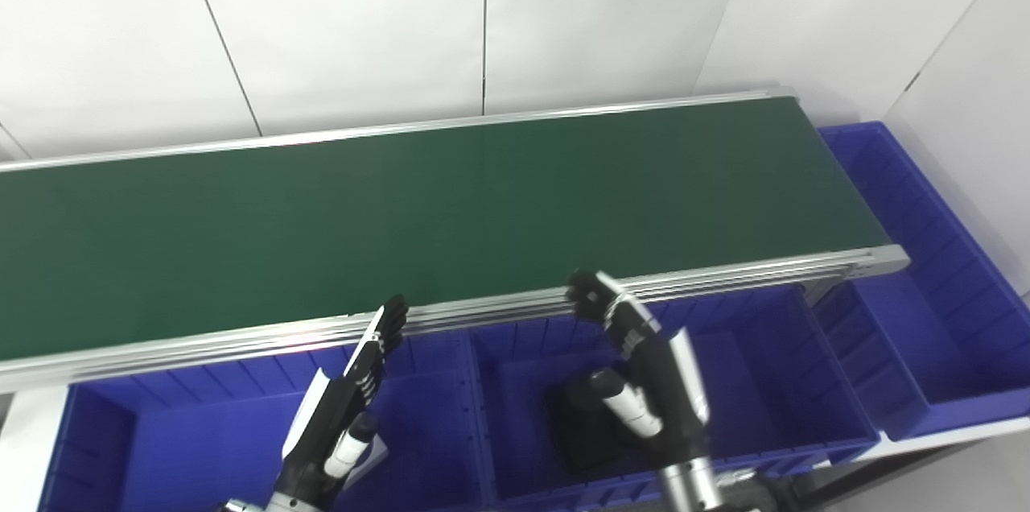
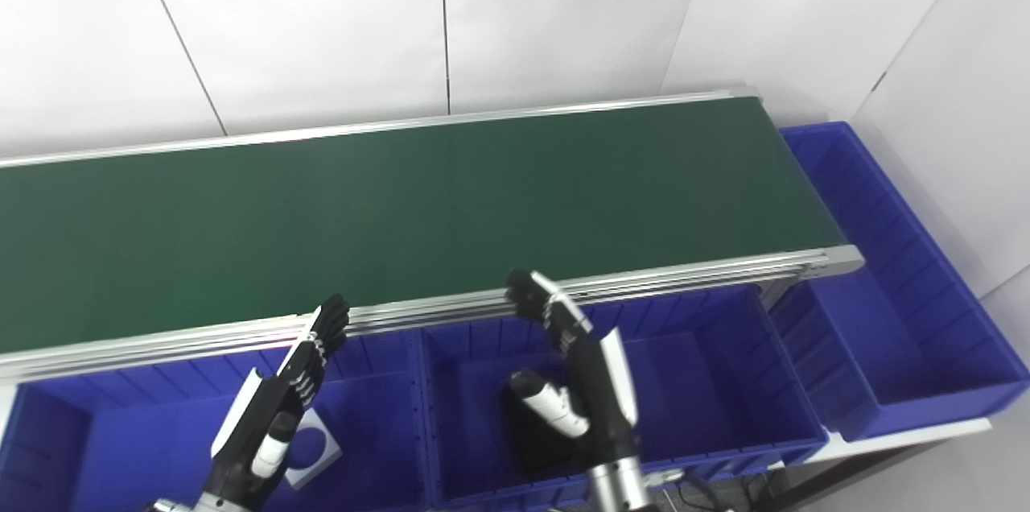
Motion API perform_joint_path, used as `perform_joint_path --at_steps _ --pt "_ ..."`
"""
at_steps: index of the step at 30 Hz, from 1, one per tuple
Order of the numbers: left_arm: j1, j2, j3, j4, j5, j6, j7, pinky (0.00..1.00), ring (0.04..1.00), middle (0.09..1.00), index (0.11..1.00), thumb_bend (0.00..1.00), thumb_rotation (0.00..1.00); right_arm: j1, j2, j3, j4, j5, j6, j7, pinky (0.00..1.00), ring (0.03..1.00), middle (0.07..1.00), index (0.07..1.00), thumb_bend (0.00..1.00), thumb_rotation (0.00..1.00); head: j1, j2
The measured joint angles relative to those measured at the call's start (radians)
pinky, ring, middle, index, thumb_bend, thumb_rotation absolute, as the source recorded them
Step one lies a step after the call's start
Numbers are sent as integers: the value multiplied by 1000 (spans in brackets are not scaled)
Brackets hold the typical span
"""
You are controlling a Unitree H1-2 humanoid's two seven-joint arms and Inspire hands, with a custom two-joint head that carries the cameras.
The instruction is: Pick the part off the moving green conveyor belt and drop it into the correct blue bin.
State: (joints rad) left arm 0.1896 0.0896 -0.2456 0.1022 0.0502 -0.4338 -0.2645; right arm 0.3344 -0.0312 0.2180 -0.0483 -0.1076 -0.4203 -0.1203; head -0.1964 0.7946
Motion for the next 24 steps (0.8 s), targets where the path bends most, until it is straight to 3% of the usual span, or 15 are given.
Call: perform_joint_path --at_steps 8,16,24 --pt "2 15 -8 -11 25 0 33 1000 1000 1000 990 874 1000 -8 29 1 95 51 -1 18 759 803 853 879 831 847 29 2" --pt "12 41 -7 -51 29 0 64 1000 1000 1000 988 730 1000 -11 24 -7 168 65 -2 42 749 803 851 877 859 868 46 -5" --pt "12 37 -56 -50 69 0 102 994 1000 1000 996 767 1000 -46 6 -9 199 68 -2 64 793 840 879 888 872 888 63 -23"
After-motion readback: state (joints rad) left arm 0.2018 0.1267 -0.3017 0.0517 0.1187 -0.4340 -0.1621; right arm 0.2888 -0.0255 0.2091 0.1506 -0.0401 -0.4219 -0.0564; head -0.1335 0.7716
